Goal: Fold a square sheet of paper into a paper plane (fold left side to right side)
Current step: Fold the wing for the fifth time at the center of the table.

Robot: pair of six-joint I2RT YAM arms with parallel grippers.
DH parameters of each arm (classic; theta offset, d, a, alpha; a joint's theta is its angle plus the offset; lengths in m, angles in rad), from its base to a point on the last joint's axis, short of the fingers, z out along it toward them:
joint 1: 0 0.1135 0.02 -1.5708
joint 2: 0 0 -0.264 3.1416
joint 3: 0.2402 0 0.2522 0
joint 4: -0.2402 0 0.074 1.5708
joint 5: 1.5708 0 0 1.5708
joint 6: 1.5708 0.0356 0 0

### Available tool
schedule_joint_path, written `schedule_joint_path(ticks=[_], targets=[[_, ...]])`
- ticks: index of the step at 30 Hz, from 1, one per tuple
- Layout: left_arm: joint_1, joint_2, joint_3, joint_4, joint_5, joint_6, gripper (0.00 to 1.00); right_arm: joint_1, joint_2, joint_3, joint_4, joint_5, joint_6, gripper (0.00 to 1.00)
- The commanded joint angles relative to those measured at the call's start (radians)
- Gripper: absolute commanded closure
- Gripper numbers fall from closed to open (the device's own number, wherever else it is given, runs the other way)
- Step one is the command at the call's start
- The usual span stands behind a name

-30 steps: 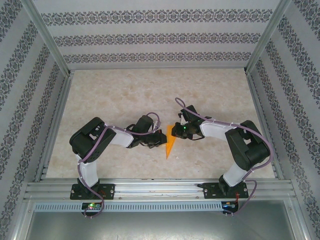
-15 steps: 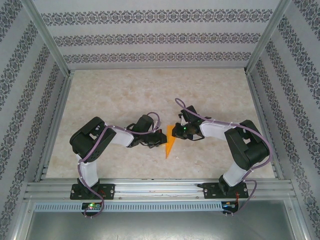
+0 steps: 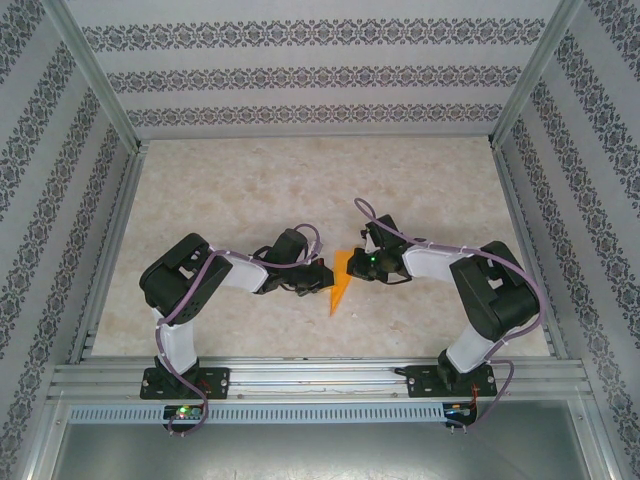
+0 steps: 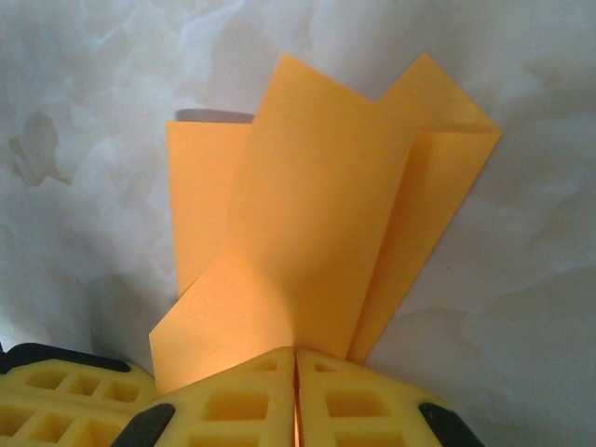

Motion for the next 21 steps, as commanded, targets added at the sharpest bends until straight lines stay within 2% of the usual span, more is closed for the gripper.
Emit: schedule_joint_path(ticks=[1,7,12,16,21], targets=[[-0.018,0.032,-0.018,-0.067,-0.128,0.055,0.95,-0.017,0.024,-0.061,-0.032,0.043,0.019,0.93],[0.004,-0.117,-0.024,-0.150,-0.141,0.082,0.84,-0.027,0.023,-0.086,-0.020,0.041,0.020,0.97],[0.012,-0.268,0.014,-0.318,-0.164,0.144,0.79,-0.028,0.029,-0.096,-0.014,0.034,0.018,1.00],[0.010,-0.330,0.036,-0.397,-0.135,0.163,0.84,-0.027,0.030,-0.100,-0.008,0.031,0.017,1.00],[-0.025,-0.313,0.074,-0.407,-0.043,0.147,0.91,-0.027,0.032,-0.102,-0.008,0.028,0.013,1.00]])
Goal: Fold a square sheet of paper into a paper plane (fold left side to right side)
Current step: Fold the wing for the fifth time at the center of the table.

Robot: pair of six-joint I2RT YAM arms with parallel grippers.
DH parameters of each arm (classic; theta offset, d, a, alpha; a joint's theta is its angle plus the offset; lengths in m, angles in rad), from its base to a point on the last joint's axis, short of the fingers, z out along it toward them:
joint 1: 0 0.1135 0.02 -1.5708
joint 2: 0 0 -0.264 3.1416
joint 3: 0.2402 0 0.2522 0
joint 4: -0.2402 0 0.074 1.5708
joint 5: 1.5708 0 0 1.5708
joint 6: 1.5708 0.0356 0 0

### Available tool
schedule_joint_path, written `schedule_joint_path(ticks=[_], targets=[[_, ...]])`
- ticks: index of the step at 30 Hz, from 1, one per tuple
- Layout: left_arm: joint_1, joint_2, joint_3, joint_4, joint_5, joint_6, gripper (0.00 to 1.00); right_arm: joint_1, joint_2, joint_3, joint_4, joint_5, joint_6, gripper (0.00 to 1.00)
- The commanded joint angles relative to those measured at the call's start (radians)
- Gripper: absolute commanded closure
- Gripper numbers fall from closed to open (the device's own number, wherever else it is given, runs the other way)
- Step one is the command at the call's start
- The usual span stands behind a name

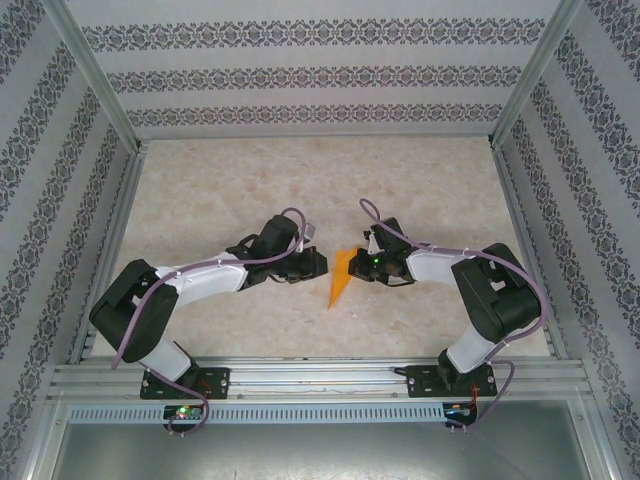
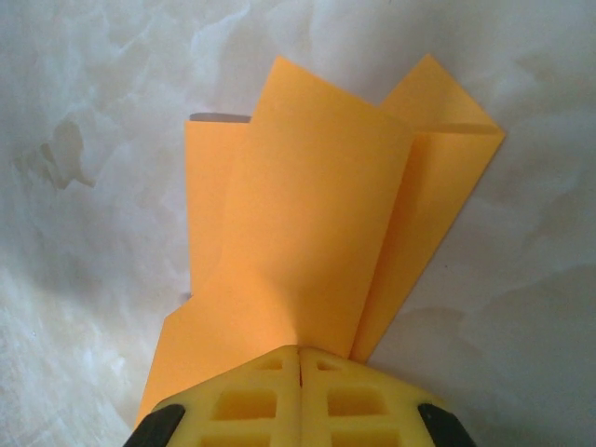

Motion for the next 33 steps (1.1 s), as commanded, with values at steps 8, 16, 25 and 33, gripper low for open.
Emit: schedule_joint_path(ticks=[8,16,25,33], targets=[[-0.077,0.120,0.114,-0.057,0.124,0.018,0.93,-0.004,0.057,-0.040,-0.097,0.061,-0.010,1.00],[-0.083,0.190,0.112,-0.076,0.083,0.038,0.94,-0.002,0.061,-0.032,-0.106,0.056,-0.019,1.00],[-0.083,0.236,0.054,-0.006,0.084,0.004,0.95,-0.002,0.068,-0.021,-0.115,0.054,-0.027,1.00],[-0.085,0.261,0.018,0.049,0.094,-0.020,0.95,-0.002,0.073,-0.017,-0.123,0.055,-0.028,1.00]])
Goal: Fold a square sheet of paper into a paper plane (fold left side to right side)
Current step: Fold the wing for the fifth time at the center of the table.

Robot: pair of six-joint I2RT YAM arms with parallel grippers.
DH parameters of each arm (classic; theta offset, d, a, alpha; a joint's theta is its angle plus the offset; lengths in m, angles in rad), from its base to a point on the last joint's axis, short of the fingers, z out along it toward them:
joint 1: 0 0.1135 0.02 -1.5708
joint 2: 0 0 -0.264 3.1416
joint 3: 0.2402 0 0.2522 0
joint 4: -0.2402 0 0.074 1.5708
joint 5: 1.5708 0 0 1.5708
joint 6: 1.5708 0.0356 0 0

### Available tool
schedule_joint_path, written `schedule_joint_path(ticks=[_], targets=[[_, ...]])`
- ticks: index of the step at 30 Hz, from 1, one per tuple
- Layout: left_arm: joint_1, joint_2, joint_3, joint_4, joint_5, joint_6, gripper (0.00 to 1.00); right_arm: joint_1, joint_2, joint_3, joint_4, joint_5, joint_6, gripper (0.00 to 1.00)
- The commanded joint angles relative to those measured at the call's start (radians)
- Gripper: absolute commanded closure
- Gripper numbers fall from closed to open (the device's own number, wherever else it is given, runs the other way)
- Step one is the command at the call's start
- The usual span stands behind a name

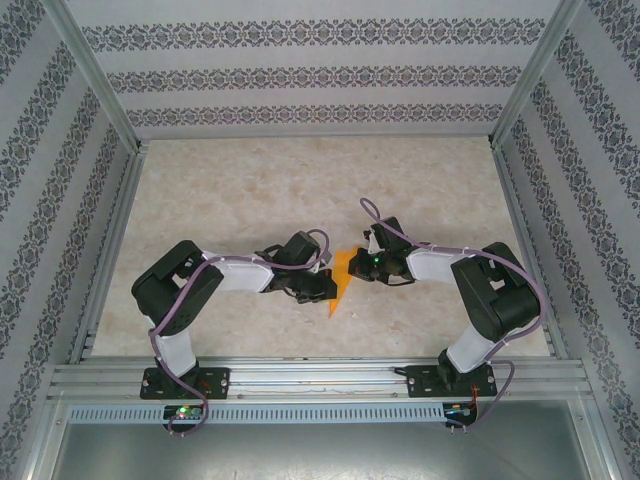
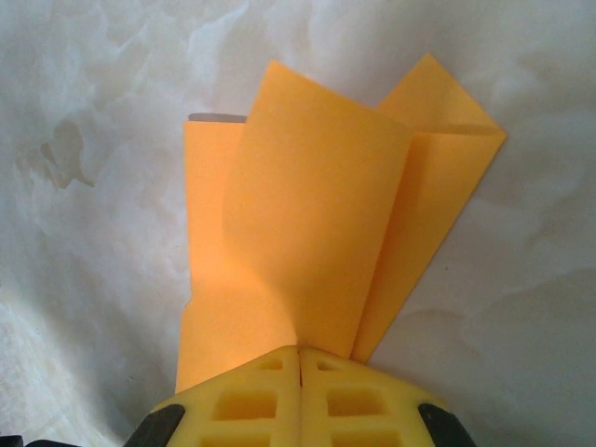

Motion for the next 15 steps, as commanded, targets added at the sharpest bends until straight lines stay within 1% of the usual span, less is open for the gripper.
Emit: schedule_joint_path(ticks=[1,15], targets=[[-0.011,0.012,-0.025,0.054,0.002,-0.022,0.95,-0.002,0.066,-0.025,-0.115,0.069,-0.027,1.00],[-0.022,0.045,-0.039,0.059,-0.013,-0.030,0.95,-0.002,0.048,-0.010,-0.117,0.054,-0.027,1.00]])
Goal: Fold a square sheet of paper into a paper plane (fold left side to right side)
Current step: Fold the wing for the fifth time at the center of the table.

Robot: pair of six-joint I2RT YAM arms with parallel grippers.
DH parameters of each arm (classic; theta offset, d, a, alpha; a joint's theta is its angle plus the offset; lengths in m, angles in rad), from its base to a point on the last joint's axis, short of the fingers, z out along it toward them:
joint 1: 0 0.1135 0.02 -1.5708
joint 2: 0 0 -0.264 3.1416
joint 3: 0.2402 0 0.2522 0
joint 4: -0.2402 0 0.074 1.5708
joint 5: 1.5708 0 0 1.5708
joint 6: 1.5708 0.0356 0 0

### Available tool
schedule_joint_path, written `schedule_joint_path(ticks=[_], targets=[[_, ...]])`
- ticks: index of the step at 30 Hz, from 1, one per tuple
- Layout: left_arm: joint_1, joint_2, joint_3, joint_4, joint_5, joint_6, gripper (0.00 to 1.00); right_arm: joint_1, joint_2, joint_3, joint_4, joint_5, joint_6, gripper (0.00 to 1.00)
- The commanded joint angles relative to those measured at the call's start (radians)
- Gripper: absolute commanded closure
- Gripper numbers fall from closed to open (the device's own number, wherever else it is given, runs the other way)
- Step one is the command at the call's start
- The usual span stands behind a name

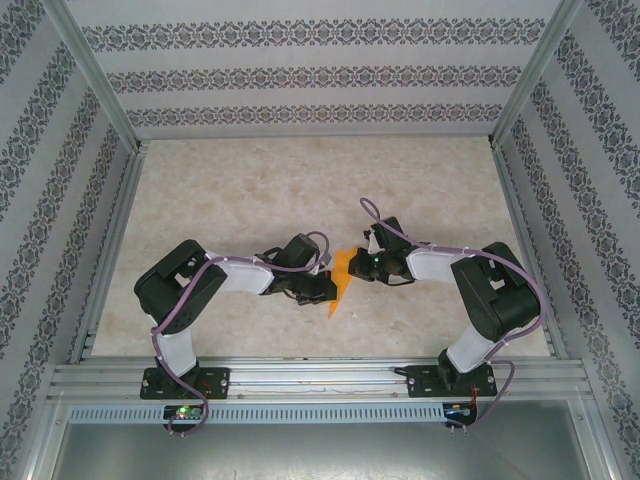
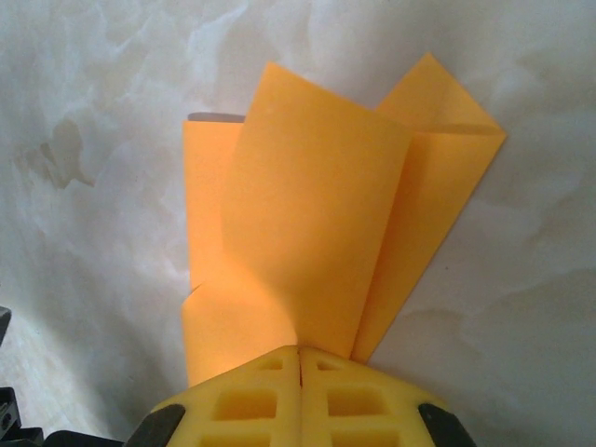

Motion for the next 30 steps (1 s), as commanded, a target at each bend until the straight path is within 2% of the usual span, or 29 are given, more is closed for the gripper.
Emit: schedule_joint_path(ticks=[1,12,21,30], targets=[[-0.022,0.028,-0.020,0.006,-0.017,-0.021,0.96,-0.002,0.043,-0.012,-0.108,0.051,-0.028,1.00],[-0.048,0.041,0.015,-0.138,-0.108,0.026,0.99,-0.022,-0.099,0.049,-0.080,0.007,-0.076,1.00],[-0.060,0.038,0.052,-0.236,-0.163,0.070,1.00,-0.010,-0.176,-0.090,0.058,-0.055,-0.074,1.00],[-0.063,0.044,0.066,-0.266,-0.177,0.076,1.00,0.037,-0.136,-0.166,0.227,-0.097,-0.017,1.00]])
